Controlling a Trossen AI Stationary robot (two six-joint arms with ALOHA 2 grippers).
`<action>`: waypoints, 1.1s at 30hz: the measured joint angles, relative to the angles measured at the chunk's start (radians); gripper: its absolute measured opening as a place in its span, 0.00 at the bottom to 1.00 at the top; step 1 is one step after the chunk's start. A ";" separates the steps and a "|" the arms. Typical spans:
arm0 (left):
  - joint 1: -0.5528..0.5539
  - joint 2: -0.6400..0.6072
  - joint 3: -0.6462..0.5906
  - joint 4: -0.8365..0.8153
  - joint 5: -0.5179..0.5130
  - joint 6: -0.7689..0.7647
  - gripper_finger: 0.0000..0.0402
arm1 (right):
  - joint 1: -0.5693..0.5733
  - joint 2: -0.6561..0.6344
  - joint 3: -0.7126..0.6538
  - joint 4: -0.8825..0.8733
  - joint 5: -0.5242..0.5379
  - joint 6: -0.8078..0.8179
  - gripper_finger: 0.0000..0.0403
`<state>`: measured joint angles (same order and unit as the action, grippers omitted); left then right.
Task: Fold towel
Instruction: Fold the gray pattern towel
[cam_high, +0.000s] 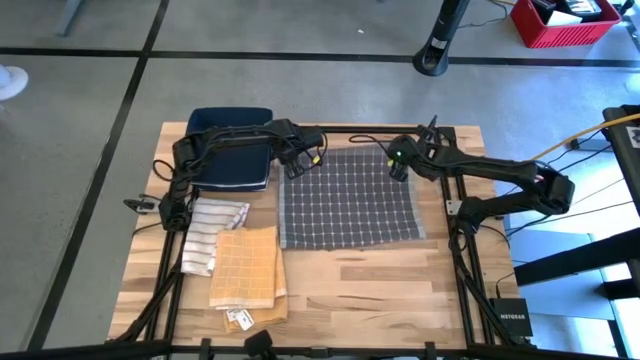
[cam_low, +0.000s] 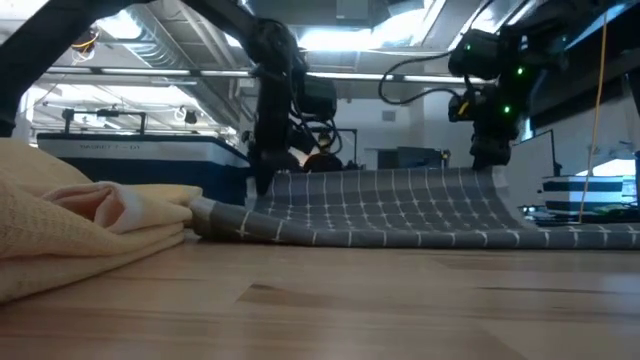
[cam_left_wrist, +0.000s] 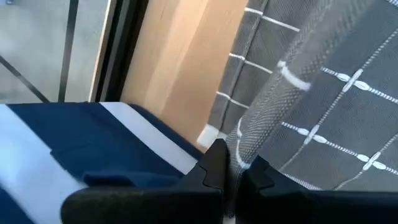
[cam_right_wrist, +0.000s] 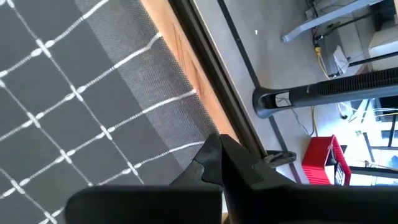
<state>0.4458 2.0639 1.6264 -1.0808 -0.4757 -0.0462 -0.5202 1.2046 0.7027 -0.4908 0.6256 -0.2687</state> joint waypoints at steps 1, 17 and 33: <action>0.002 0.006 0.000 0.002 0.000 0.000 0.00 | -0.011 0.006 -0.011 0.022 -0.005 -0.010 0.00; 0.027 0.029 -0.001 0.012 0.001 0.028 0.23 | -0.103 0.115 -0.042 0.269 -0.008 -0.132 0.28; -0.334 -0.037 -0.079 0.203 0.359 0.028 0.36 | 0.223 -0.045 -0.030 -0.059 -0.724 0.338 0.48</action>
<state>0.1113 2.0270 1.5477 -0.8774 -0.1169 -0.0186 -0.2977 1.1593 0.6724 -0.5501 -0.0980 0.0697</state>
